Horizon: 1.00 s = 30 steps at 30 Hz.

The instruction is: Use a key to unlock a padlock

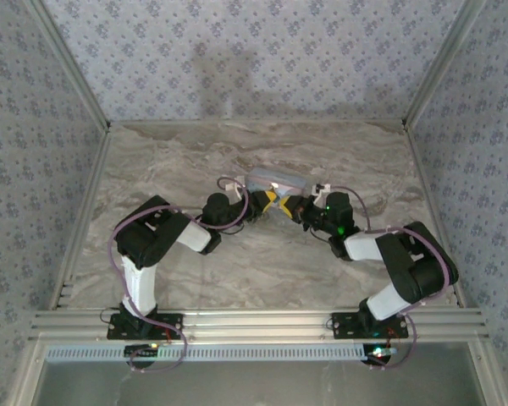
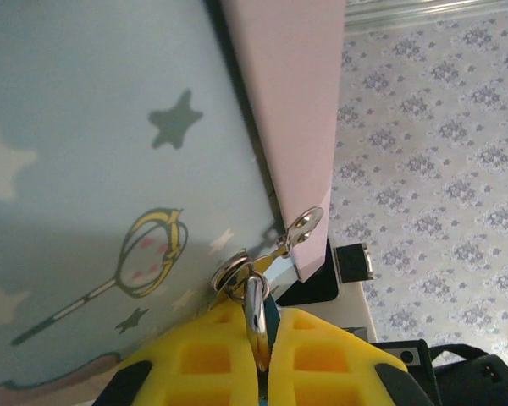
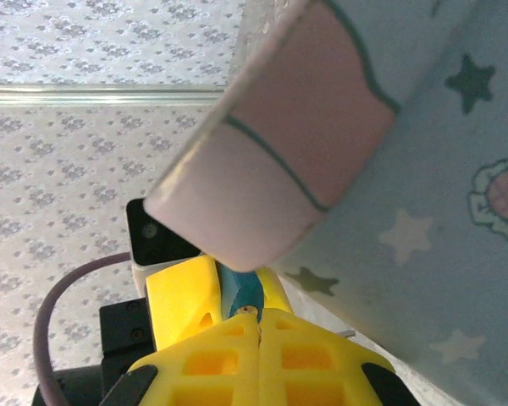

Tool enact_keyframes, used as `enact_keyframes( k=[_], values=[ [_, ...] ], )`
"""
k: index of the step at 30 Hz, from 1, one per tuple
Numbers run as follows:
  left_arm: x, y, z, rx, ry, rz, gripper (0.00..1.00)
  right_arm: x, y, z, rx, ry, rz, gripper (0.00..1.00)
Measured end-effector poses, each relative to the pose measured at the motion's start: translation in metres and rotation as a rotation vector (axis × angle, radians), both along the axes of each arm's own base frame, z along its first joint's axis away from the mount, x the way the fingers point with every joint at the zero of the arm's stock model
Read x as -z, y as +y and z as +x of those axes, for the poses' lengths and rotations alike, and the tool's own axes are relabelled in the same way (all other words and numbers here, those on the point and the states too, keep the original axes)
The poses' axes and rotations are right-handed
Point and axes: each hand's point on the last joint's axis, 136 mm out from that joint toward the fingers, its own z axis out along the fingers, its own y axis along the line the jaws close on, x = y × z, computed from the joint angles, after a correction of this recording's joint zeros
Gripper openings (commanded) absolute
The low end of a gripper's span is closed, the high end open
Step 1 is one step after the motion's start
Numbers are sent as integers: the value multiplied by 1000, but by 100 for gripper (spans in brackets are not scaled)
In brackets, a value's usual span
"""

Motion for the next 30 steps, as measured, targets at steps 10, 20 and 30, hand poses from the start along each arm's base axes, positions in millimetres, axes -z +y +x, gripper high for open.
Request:
enact_keyframes(
  k=[10,20,30],
  values=[
    [13,-2,5,-21,23,22,0,13,-1,6,23,31,-36,0],
    [29,-8,-20,68,35,67,0,24,-9,-15,-37,59,-95,35],
    [40,-13,-37,142,66,96,0,27,-34,-54,-121,30,-310,39]
  ],
)
